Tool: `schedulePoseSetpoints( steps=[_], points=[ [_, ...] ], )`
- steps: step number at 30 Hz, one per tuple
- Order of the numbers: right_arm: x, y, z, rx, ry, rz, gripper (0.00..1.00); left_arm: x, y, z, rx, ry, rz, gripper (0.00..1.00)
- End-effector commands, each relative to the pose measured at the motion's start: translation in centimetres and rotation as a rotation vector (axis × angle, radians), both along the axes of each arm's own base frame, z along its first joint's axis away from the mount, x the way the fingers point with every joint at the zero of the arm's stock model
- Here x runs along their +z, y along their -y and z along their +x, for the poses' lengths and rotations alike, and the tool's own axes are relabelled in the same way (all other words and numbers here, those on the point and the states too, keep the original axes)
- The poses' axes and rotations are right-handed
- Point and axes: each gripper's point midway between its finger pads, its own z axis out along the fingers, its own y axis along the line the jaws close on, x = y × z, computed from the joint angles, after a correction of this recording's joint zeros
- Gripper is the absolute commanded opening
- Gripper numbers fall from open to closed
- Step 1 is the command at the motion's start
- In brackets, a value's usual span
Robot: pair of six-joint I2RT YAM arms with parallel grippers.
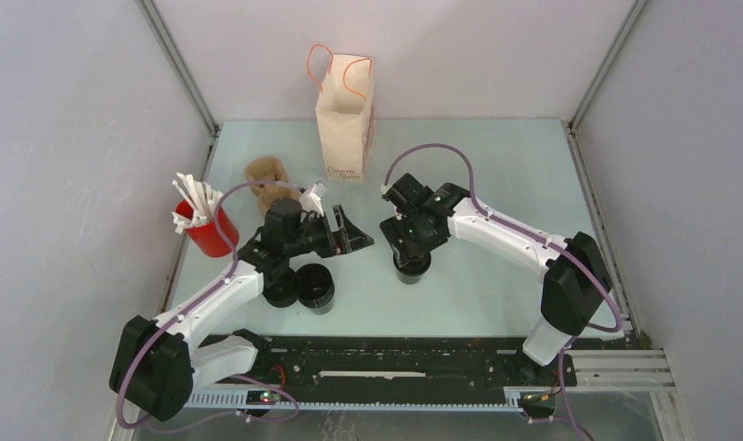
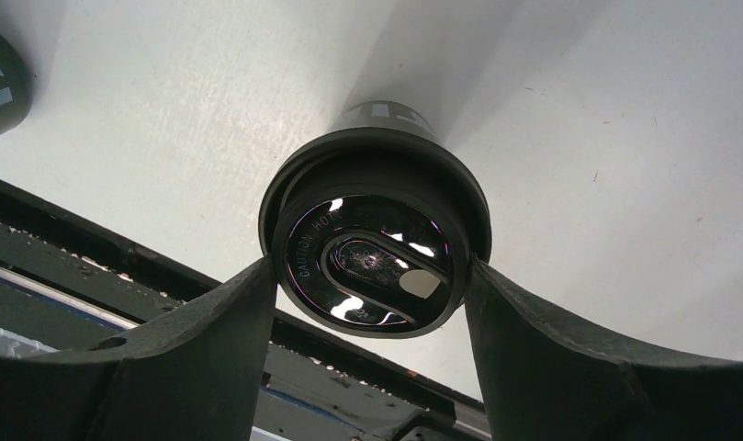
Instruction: Pack the takeout coffee
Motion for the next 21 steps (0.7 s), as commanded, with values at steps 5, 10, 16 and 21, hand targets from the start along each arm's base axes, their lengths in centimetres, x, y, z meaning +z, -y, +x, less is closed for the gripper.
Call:
schedulePoseSetpoints(
  steps=[5,10,16,21],
  points=[
    [0.9,-0.4,0.6,0.016,0.035,0.02,0.8,1.9,0.4,0.6,-0.02,0.075,-0.008,0.91],
    [1.1,-0.5,0.7,0.015,0.048,0.024,0.86,1.8,0.5,0.6,-0.024,0.071,-0.006,0.91],
    [2.1,-0.4,0.9,0.014,0.075,0.04,0.92,1.6,0.9,0.4,-0.04,0.062,-0.002,0.91],
    [2.8,-0.6,1.1,0.013,0.091,0.047,0.95,1.6,1.7,0.3,-0.058,0.061,0.001,0.91]
  ],
)
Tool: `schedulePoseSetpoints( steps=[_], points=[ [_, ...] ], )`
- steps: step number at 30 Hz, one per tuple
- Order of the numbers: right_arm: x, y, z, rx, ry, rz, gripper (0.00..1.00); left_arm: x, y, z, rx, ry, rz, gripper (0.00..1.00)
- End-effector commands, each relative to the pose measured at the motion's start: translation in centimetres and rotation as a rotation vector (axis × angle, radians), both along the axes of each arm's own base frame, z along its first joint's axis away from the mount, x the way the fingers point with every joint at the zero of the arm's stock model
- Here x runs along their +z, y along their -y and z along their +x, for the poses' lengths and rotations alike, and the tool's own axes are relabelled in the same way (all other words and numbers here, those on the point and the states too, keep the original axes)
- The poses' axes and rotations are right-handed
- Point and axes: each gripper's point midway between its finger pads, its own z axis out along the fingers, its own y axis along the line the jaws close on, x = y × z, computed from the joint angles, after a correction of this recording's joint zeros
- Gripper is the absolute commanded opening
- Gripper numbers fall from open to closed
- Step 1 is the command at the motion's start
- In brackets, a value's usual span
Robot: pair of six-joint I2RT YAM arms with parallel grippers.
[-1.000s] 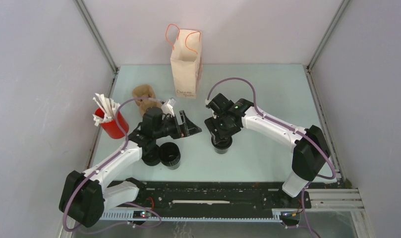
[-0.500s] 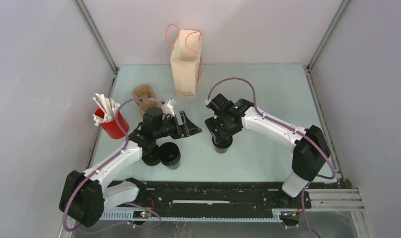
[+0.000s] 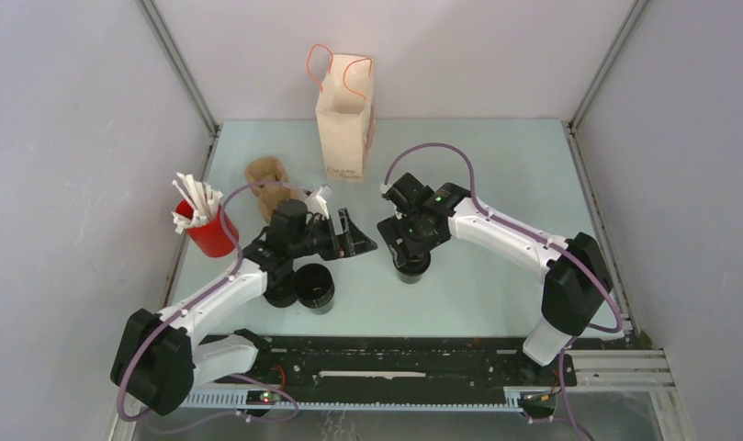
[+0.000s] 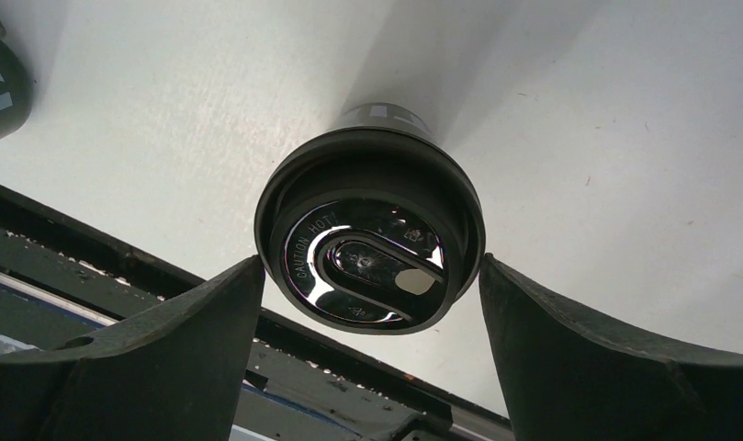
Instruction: Pack the takeout coffee
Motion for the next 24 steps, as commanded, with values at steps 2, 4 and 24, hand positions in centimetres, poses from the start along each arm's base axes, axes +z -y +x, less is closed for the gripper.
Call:
schedulePoseSetpoints(
  steps=[2,4,24],
  points=[
    [3.4,-0.6,1.0,0.012,0.092,0.054,0.96,2.3,1.5,0.6,-0.041,0.072,-0.015,0.92],
    [4.3,-0.6,1.1,0.009,0.11,0.067,0.96,2.1,1.8,0.7,-0.044,0.063,-0.017,0.91],
    [5.5,3.9,0.4,-0.132,-0.079,0.824,0.73,0.7,7.0,2.2,-0.164,-0.03,-0.139,0.51]
  ],
)
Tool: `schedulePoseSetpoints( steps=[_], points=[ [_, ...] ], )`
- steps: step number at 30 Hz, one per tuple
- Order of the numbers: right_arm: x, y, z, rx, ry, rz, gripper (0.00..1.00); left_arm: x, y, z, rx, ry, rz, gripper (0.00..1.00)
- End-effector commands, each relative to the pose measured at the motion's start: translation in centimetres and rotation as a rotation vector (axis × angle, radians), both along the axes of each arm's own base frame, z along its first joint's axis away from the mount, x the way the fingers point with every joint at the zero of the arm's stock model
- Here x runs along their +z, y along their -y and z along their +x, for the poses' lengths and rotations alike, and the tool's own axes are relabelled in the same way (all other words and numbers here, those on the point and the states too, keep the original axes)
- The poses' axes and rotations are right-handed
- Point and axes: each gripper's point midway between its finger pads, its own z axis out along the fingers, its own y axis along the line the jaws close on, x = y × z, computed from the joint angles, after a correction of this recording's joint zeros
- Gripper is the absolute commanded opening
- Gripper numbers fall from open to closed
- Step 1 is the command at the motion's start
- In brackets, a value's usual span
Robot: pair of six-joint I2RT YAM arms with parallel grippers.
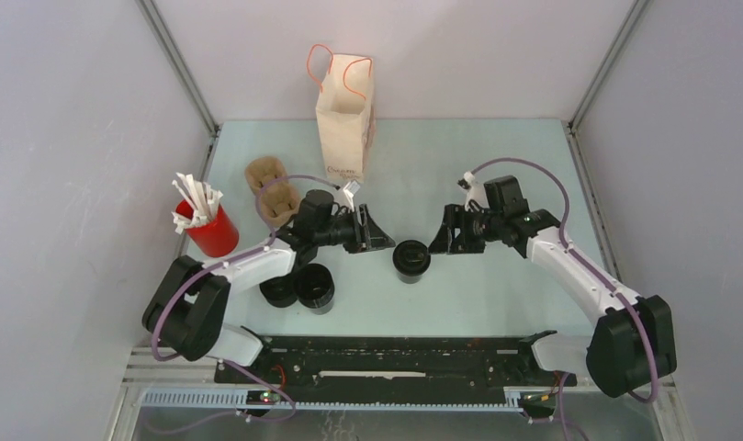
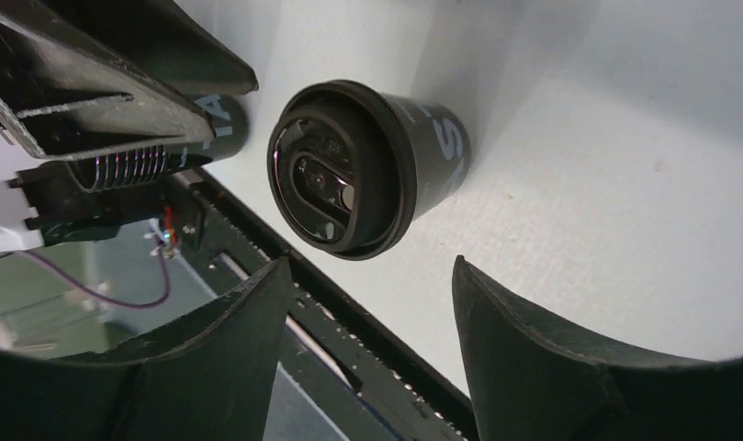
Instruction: Pack the takeout coffee
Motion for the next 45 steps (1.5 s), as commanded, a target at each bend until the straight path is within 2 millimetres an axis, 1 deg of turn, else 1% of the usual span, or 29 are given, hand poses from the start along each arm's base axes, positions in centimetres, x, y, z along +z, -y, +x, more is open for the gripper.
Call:
schedulePoseSetpoints(
  steps=[1,4,6,8,11,14,16,21,27,32,39,45],
  points=[
    [2.0,-1.7,0.3,0.055,-0.006,0.254,0.7,2.2,1.6,1.0,-0.03,0.049,-0.059,0.5],
    [1.3,-1.4,0.5,0.041,-0.035,0.295,0.64,1.6,1.6,1.2,-0.024,0.038,-0.044,0.46],
    [1.0,-1.3,0.6,0.04,-0.043,0.307,0.63,1.2,1.7,1.1,-0.027,0.029,-0.037,0.45],
    [0.6,-1.4,0.7,0.039,-0.054,0.304,0.64,0.8,1.8,1.1,-0.027,0.023,-0.029,0.43],
    [0.0,-1.6,0.8,0.041,-0.07,0.304,0.71,0.4,1.9,1.0,-0.032,0.02,-0.017,0.42],
    [-0.5,-2.2,0.8,0.053,-0.084,0.302,0.74,0.2,2.0,0.9,-0.035,0.019,-0.009,0.4],
    [-0.9,-2.6,0.8,0.059,-0.095,0.298,0.74,-0.1,1.9,1.0,-0.028,0.018,0.008,0.39],
    [-2.0,-2.6,0.8,0.052,-0.11,0.258,0.73,-0.4,1.6,1.0,-0.023,0.019,0.023,0.37],
    [-3.0,-3.2,0.6,0.067,-0.126,0.216,0.72,-0.8,1.9,0.9,-0.03,0.009,0.029,0.36],
    [-3.4,-3.2,0.8,0.064,-0.128,0.197,0.72,-1.0,2.2,0.7,-0.04,0.007,0.032,0.36],
    [-4.2,-3.2,1.1,0.046,-0.145,0.177,0.66,-1.6,2.3,0.7,-0.036,-0.006,0.043,0.35],
    [-5.3,-3.0,1.4,0.016,-0.173,0.155,0.6,-2.3,2.0,0.7,-0.026,-0.018,0.061,0.34]
  ],
)
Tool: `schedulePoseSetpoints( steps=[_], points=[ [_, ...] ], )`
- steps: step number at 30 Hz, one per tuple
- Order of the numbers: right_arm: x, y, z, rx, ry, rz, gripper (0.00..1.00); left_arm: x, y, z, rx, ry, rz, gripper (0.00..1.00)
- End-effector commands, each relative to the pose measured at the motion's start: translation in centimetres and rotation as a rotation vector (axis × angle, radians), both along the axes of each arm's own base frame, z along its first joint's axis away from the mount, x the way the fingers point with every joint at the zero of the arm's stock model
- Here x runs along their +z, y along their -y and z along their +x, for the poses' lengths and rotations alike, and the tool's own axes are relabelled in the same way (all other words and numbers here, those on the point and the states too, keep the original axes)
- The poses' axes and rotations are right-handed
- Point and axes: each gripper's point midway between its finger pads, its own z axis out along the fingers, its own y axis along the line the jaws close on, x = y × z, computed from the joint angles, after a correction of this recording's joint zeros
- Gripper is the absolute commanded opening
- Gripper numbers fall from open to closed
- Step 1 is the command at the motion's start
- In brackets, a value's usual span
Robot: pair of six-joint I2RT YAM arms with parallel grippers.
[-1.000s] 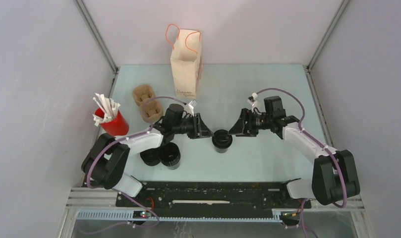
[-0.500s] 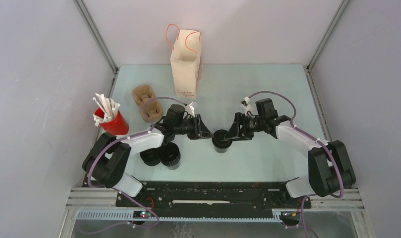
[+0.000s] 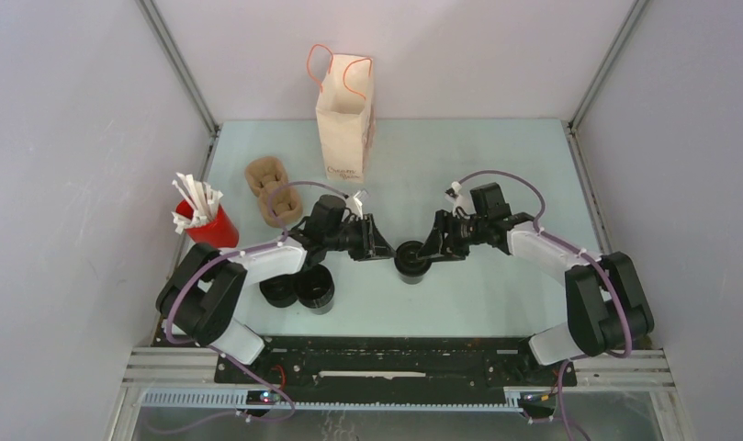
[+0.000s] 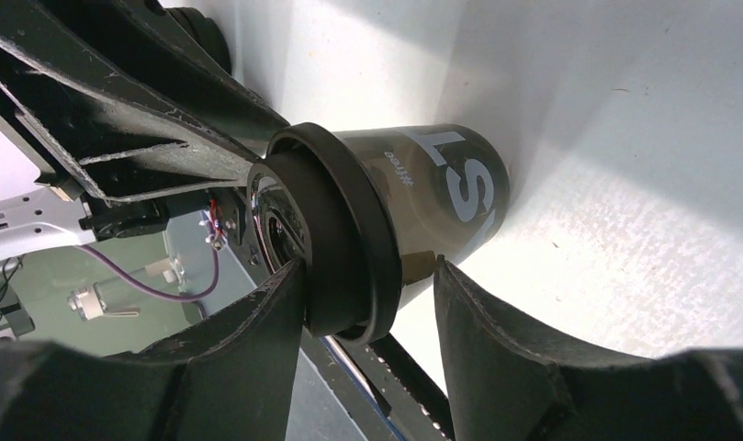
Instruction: Pack the takeout coffee
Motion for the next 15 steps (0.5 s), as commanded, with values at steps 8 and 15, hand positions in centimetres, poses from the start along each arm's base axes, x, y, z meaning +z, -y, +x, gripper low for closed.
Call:
schedulePoseSetpoints(
  steps=[8,15],
  points=[
    [-1.3,-0.1,1.1,-0.02,-0.044,0.003,0.53,1.6,0.7,1.2,-0.002,0.069,-0.01,0.33],
    [-3.5,0.3,1.2,-0.054,-0.167,0.064,0.51,0.2,0.3,1.2,0.018,0.045,0.026,0.33]
  ],
)
